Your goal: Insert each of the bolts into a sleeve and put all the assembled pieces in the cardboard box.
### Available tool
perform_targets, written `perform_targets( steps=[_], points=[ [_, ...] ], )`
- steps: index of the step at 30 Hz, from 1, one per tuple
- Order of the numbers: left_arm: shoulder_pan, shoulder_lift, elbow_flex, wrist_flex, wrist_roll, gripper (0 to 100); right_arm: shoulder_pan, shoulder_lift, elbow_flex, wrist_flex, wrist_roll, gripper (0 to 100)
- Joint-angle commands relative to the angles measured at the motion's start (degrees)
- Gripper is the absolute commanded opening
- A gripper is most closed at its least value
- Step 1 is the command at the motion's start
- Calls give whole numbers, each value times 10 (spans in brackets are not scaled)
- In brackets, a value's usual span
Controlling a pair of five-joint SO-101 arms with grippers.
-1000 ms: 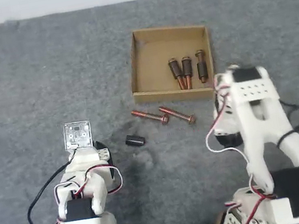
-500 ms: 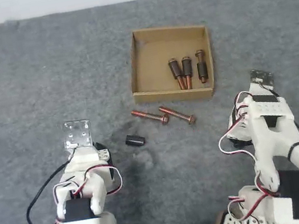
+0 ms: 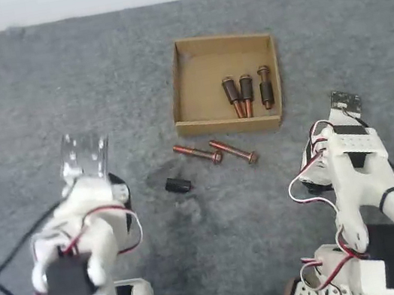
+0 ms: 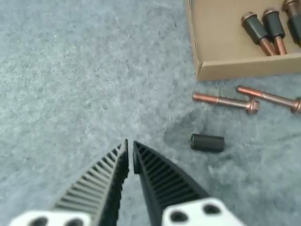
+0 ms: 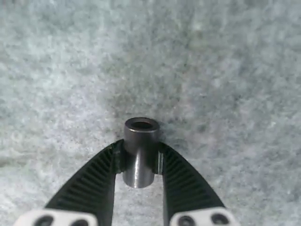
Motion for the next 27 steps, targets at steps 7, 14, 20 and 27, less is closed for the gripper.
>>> perform_targets(
  steps=[7,14,20,27],
  points=[
    [46,303,-193,81,-154,13,10,-21,-2,-9,7,7],
    [147,455,-246,92,-344,13,10,-21,-2,-9,7,7],
    [193,507,-233,65,-520,13,10,-20,-2,-10,7,8],
    [230,520,-222,11,-611,88,22,-20,-1,-20,7,7]
  ],
)
